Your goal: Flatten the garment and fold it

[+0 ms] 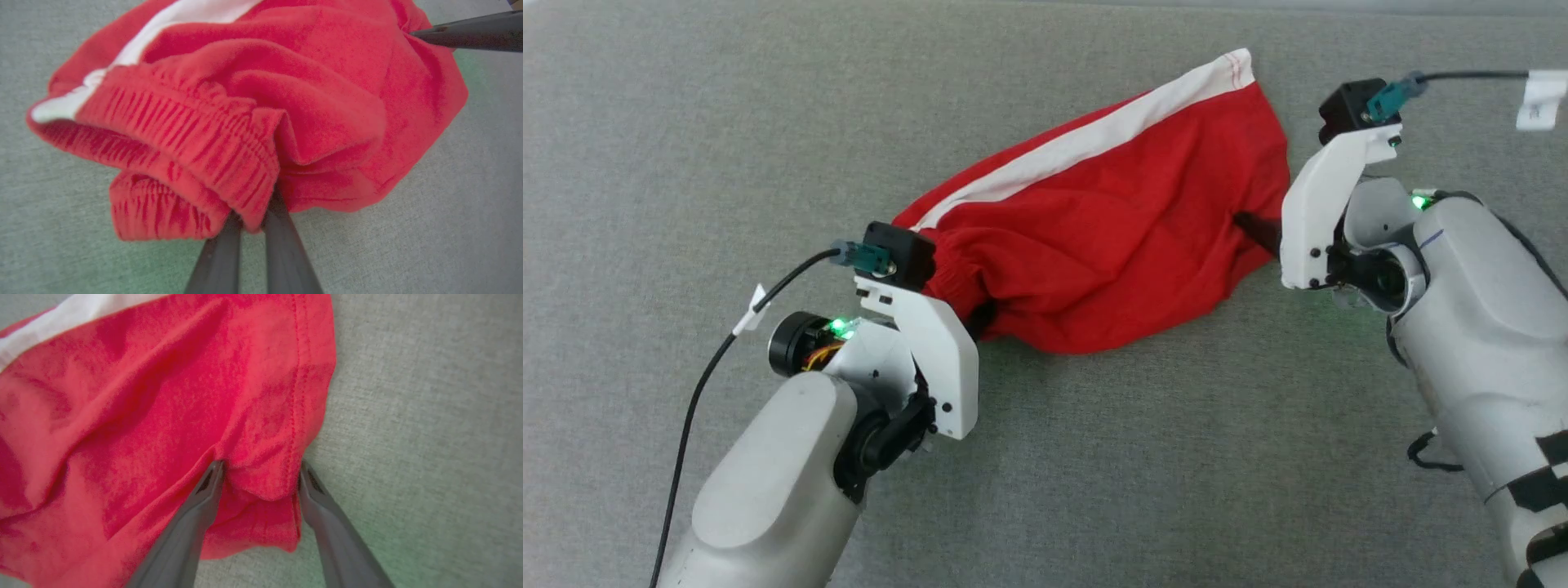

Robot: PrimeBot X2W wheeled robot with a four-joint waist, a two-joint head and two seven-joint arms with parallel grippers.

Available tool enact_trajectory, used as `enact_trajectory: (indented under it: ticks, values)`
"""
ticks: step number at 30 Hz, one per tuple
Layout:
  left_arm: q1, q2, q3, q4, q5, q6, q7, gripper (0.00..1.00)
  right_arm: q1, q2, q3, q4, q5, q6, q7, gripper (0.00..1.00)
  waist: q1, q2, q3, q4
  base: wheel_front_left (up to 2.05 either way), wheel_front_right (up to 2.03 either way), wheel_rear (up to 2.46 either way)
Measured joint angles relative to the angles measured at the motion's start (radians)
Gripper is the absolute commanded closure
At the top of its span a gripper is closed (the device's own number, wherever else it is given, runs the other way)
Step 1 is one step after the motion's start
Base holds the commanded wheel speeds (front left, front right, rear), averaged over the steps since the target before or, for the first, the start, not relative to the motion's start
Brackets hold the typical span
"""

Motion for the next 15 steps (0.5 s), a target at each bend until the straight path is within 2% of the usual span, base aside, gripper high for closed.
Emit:
enact_trajectory:
  ticks: [1, 2, 5, 8, 15]
  values:
    - [0.0, 0.0, 0.0, 0.001, 0.0, 0.0, -0.004, 1.0, -0.011, -0.007, 0.019, 0.002, 0.009, 0.0, 0.03, 0.67, -0.0001, 0.0, 0.004, 0.005, 0.0, 0.0, 0.0]
    - [0.0, 0.0, -0.001, 0.003, 0.0, 0.0, -0.008, 1.0, -0.019, -0.012, 0.03, 0.003, 0.024, -0.001, 0.057, 1.0, 0.0, 0.0, 0.007, 0.008, 0.0, 0.0, 0.0]
    - [0.001, 0.001, 0.001, 0.008, 0.0, 0.0, -0.016, 1.0, -0.029, -0.022, 0.063, -0.003, 0.075, -0.001, 0.122, 1.0, 0.0, 0.0, 0.004, 0.01, 0.0, 0.0, 0.0]
    - [0.006, 0.008, 0.009, 0.014, 0.0, 0.0, -0.032, 1.0, -0.021, -0.031, 0.095, -0.029, 0.1, -0.001, 0.12, 1.0, 0.0002, 0.0001, -0.008, 0.004, 0.0, 0.0, 0.0]
    - [0.052, 0.047, 0.035, -0.013, -0.008, 0.001, -0.057, 1.0, 0.111, -0.095, 0.141, -0.182, 0.173, -0.001, 0.007, 1.0, 0.0003, 0.0001, -0.075, -0.005, 0.0, 0.0, 0.0]
